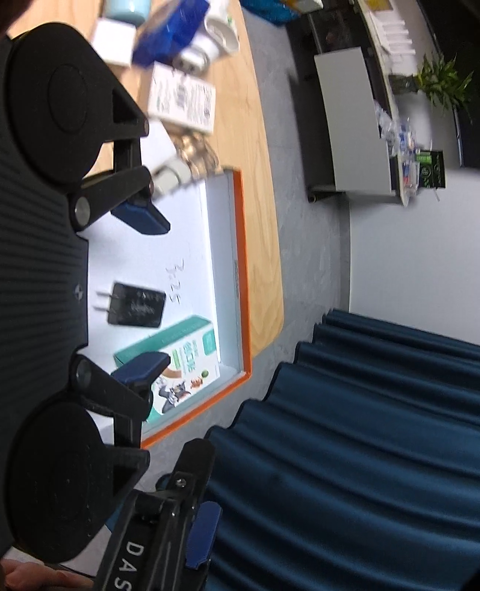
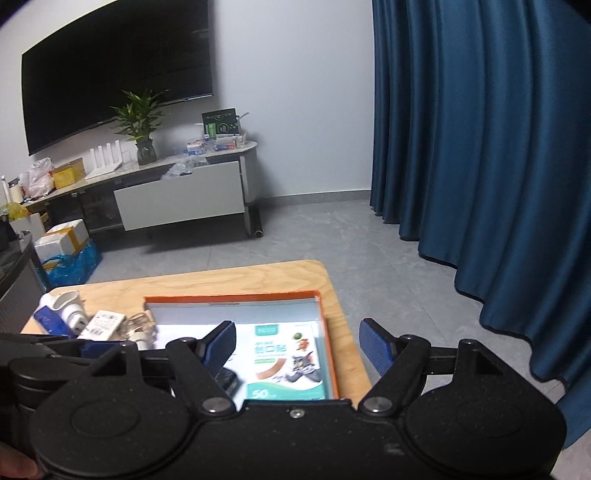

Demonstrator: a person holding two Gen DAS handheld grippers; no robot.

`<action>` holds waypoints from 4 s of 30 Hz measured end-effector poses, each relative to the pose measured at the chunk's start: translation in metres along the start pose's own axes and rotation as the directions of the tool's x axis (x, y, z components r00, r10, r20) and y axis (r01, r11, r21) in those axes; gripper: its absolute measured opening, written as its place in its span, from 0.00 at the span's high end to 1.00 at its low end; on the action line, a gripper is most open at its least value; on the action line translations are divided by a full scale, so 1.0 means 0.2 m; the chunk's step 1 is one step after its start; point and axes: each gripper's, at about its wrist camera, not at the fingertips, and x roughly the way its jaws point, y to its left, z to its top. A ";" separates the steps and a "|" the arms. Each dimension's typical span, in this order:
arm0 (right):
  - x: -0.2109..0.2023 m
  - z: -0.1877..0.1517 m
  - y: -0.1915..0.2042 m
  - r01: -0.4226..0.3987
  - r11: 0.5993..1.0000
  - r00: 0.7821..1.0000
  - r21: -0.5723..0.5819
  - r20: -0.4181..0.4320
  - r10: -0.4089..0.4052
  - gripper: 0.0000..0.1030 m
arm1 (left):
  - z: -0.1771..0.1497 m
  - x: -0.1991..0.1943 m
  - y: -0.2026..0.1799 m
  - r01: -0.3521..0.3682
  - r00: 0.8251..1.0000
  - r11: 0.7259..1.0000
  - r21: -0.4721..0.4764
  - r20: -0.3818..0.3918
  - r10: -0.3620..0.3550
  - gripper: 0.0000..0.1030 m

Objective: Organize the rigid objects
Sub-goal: 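Withdraw both open tools from the tray toward the remaining objects, then grasp the light blue toothpick jar with the left tool while the right tool grasps the white square charger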

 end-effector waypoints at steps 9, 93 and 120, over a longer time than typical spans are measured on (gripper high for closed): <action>-0.10 -0.06 0.13 -0.047 0.999 0.998 -0.003 -0.031 0.047 0.14 | -0.05 -0.21 0.12 -0.129 0.992 0.992 -0.016 0.003 0.129 0.13; 0.22 -0.29 0.88 -0.305 0.949 0.927 -0.077 -0.253 0.278 0.14 | -0.23 -0.12 1.15 -0.316 0.947 0.935 -0.161 0.008 0.321 0.24; 0.48 -0.34 1.41 -0.247 0.958 0.948 -0.148 -0.243 0.207 0.19 | -0.34 -0.52 1.16 -0.339 0.927 0.906 -0.252 0.076 0.368 0.24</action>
